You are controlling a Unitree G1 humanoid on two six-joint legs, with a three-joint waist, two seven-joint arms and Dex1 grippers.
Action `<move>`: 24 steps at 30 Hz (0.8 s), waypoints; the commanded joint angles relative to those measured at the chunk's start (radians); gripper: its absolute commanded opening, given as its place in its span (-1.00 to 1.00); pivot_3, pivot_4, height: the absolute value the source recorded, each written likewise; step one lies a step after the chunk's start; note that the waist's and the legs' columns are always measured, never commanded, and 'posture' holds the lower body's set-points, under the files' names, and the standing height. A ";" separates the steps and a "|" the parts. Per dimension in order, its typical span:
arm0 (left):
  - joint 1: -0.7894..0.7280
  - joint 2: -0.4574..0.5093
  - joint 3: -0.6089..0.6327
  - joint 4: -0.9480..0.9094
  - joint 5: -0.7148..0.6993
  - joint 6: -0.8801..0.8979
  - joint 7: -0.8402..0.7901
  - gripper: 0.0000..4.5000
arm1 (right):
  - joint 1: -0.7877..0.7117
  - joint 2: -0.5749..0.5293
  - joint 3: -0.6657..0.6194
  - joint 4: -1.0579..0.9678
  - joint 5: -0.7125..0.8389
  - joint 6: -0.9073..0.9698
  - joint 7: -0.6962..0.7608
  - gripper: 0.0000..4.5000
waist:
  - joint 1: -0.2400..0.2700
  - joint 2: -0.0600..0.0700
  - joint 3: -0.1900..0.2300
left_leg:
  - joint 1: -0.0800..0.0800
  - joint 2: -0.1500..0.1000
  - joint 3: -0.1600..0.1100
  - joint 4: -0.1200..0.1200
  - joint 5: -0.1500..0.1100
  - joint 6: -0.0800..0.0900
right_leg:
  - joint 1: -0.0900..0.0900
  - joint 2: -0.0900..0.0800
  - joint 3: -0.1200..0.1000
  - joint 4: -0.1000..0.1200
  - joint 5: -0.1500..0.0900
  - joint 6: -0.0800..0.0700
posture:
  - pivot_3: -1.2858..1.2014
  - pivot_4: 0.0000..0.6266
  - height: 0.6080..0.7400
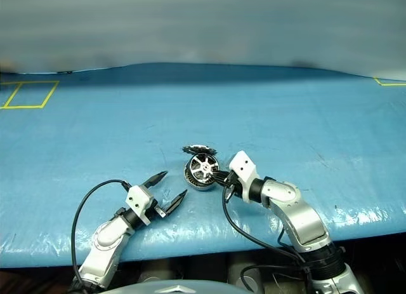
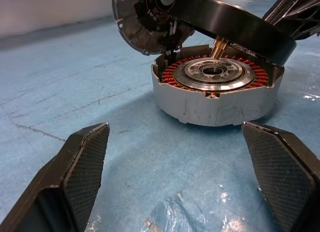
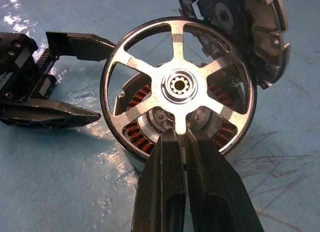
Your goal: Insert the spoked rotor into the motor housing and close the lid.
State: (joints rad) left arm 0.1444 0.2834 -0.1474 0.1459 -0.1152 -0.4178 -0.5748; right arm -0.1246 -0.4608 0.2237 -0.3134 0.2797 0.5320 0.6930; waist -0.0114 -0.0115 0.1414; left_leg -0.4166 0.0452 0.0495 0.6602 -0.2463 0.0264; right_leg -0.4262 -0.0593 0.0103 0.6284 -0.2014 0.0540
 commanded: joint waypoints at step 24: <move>0.061 0.020 -0.003 -0.135 0.006 0.087 0.005 1.00 | -0.053 0.088 -0.027 -0.026 0.103 0.016 -0.003 -0.39 | 0.000 0.000 0.000 | 0.000 0.000 0.000 0.002 0.000 0.000 | 0.000 0.000 0.000 0.001 0.000 0.000 | 0.03 -0.52 1.00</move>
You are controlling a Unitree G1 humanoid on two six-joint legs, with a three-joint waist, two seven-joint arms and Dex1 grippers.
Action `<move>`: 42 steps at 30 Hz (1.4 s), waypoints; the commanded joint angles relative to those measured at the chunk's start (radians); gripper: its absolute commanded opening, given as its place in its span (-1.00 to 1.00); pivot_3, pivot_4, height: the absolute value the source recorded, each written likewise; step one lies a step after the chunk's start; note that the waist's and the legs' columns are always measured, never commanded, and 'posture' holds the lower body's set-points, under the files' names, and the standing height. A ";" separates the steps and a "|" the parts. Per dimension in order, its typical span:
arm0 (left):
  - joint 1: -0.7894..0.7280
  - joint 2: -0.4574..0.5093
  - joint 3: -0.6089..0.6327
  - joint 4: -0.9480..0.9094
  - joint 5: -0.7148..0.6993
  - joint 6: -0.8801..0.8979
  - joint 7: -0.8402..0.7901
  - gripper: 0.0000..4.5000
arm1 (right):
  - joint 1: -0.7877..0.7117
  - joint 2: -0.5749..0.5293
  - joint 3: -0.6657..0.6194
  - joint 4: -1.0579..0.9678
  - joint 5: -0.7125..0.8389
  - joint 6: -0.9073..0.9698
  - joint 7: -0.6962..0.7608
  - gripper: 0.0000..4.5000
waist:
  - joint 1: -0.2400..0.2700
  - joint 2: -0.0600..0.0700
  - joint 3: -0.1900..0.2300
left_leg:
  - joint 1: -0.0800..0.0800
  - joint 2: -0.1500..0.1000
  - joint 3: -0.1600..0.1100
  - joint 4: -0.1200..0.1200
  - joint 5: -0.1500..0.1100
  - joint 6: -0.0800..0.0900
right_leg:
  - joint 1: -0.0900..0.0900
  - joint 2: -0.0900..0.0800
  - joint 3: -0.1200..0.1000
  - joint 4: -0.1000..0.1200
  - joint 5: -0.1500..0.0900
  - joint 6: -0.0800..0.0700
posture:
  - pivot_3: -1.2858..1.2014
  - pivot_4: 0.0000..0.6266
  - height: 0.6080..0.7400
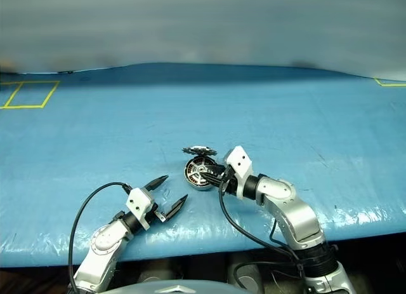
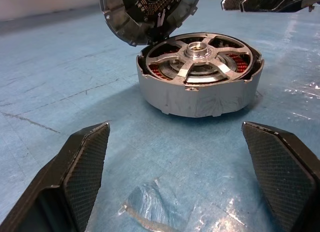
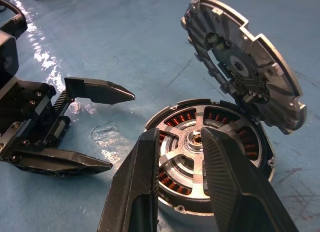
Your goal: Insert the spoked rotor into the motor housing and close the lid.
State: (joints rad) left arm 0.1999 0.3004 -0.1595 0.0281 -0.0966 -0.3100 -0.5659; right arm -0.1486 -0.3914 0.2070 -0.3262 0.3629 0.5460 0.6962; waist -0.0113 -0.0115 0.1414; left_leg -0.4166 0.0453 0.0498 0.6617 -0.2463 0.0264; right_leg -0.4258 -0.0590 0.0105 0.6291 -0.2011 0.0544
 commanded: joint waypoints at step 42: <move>0.051 -0.014 -0.028 -0.081 0.021 0.017 0.040 1.00 | -0.106 0.128 -0.041 0.106 0.006 0.247 -0.197 -0.98 | -0.001 -0.002 -0.007 | 0.001 0.000 0.001 0.001 0.000 0.000 | 0.000 0.000 0.001 0.002 0.001 -0.001 | 0.03 -0.52 1.00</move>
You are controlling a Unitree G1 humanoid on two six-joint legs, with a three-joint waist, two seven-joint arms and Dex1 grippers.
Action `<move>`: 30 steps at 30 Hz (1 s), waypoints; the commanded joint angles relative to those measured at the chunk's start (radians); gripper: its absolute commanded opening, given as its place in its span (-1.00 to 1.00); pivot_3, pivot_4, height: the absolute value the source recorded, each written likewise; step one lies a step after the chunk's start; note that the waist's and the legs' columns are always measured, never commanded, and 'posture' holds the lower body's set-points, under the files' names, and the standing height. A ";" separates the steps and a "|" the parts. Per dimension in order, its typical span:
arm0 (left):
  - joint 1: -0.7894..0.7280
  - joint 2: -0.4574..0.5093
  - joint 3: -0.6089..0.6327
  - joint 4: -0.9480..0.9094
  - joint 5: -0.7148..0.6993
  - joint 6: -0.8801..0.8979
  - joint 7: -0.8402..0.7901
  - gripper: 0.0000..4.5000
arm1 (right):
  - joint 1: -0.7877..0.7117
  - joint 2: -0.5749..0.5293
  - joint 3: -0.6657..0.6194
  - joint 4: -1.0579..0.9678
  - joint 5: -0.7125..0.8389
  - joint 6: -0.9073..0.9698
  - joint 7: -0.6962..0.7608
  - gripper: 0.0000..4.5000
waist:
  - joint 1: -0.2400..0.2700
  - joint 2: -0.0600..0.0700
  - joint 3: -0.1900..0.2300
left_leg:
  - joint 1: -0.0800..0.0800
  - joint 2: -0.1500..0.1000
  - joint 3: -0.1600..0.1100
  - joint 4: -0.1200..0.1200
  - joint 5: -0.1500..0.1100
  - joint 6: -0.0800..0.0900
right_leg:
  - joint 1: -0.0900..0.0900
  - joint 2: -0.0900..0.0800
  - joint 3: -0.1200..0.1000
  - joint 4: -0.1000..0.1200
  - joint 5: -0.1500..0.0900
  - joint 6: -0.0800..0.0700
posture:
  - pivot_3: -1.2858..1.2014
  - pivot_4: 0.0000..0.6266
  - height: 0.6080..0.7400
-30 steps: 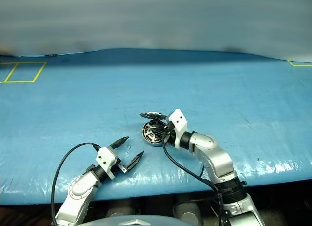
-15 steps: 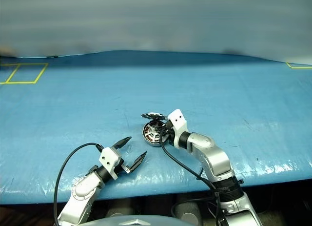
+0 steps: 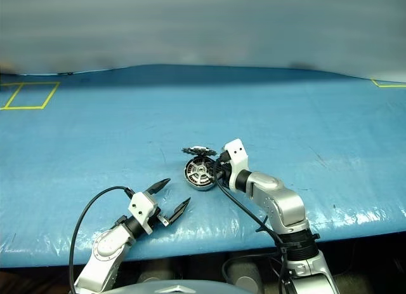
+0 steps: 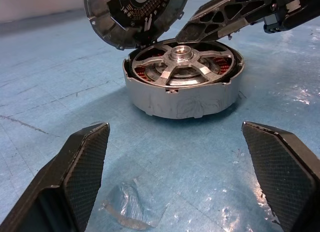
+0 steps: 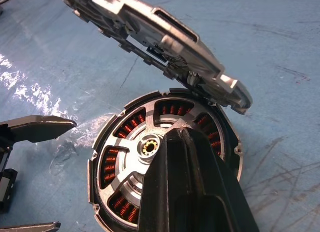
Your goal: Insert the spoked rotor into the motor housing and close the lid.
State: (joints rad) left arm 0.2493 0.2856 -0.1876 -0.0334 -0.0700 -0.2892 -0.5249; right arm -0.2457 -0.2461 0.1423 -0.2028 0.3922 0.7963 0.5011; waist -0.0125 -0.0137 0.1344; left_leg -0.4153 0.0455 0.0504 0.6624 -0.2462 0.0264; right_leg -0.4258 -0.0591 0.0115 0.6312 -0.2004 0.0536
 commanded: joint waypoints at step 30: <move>-0.010 -0.002 0.003 -0.007 0.000 -0.014 0.003 1.00 | -0.094 -0.130 -0.113 -0.009 -0.037 -0.196 -0.001 -0.98 | -0.014 0.001 0.003 | 0.000 0.001 0.002 0.001 0.000 0.000 | -0.002 0.002 0.002 0.000 0.000 0.002 | 0.03 -0.52 1.00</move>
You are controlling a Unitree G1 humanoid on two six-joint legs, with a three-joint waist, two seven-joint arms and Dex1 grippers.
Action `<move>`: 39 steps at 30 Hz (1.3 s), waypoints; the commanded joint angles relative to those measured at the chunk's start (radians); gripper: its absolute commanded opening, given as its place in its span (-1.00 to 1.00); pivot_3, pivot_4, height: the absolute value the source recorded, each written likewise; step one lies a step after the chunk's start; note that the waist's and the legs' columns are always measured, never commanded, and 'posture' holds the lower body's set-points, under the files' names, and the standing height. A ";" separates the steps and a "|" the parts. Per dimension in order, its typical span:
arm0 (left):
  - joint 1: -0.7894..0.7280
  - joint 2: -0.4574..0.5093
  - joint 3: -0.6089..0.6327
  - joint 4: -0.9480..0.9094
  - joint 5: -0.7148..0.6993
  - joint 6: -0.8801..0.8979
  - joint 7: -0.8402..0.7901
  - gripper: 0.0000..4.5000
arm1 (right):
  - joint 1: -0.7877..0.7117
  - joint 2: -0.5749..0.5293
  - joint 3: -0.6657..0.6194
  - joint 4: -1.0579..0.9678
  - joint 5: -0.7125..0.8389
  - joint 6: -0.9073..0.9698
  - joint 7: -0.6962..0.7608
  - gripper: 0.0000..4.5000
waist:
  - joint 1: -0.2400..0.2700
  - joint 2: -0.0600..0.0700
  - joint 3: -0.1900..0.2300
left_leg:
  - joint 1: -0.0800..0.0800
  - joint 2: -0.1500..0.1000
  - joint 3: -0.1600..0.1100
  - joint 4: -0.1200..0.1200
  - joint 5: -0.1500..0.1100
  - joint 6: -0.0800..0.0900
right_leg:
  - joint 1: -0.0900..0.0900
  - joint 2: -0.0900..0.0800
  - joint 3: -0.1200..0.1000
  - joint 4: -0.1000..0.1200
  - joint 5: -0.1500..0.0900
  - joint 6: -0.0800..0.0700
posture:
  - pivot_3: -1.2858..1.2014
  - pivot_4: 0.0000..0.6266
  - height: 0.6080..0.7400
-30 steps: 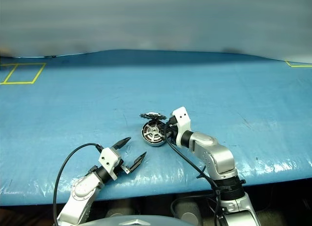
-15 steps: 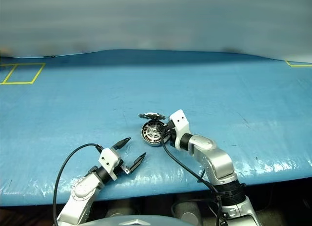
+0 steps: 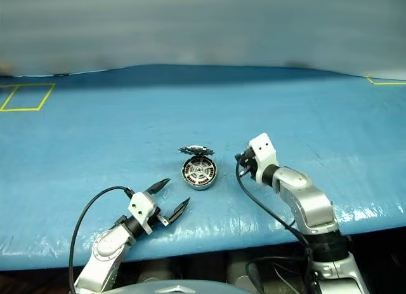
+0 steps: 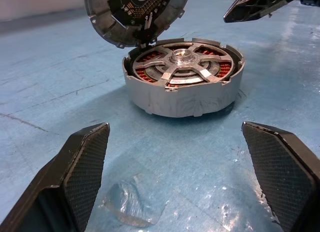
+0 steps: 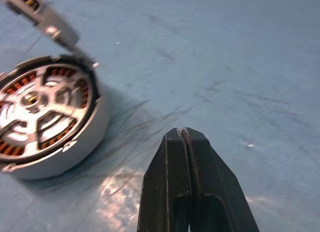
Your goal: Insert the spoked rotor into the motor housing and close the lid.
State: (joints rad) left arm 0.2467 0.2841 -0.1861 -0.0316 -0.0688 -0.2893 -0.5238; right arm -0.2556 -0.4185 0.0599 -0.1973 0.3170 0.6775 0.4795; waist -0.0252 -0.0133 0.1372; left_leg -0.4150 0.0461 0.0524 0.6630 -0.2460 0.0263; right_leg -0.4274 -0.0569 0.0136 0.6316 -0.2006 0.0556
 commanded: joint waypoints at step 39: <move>-0.006 -0.010 0.002 -0.006 0.009 0.001 0.032 1.00 | -0.223 -0.129 0.277 0.145 -0.357 -0.067 0.064 -0.98 | 0.013 0.000 0.001 | -0.001 -0.001 0.001 -0.001 0.000 0.000 | 0.000 -0.001 -0.001 0.000 0.001 -0.003 | 0.03 -0.52 1.00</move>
State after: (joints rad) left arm 0.2432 0.2779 -0.1849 -0.0305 -0.0593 -0.2837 -0.4957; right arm -0.4573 -0.5439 0.3474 -0.0516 -0.0098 0.6360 0.5598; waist -0.0127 -0.0131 0.1383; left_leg -0.4159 0.0452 0.0533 0.6621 -0.2460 0.0263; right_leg -0.4275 -0.0575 0.0123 0.6317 -0.1995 0.0527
